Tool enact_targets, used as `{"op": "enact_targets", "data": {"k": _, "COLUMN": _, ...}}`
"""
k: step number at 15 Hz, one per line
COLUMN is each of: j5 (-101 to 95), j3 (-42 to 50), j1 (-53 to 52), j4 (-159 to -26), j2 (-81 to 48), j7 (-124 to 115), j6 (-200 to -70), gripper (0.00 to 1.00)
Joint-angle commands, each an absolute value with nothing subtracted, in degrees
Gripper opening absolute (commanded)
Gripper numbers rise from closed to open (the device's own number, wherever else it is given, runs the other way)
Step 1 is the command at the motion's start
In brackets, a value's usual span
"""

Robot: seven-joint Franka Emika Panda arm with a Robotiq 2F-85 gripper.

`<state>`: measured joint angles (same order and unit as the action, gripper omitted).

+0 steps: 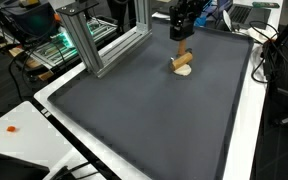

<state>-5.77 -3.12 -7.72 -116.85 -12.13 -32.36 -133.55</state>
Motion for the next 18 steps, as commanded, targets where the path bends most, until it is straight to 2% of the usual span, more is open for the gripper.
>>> {"op": "enact_targets", "data": {"k": 1, "j5": -5.32, "j3": -3.16, "j1": -7.91, "j4": -117.05, "j2": -13.35, "j7": -27.54, "j6": -137.58, "gripper": 0.35}}
{"op": "enact_targets", "data": {"k": 11, "j5": -3.82, "j3": -3.68, "j1": -7.05, "j4": -117.96, "j2": -13.22, "j7": -14.44, "j6": -141.67, "gripper": 0.35}}
{"op": "enact_targets", "data": {"k": 18, "j5": 2.18, "j3": -5.16, "j1": -5.14, "j4": -117.11, "j2": -10.16, "j7": 0.84, "j6": -137.57, "gripper": 0.35}}
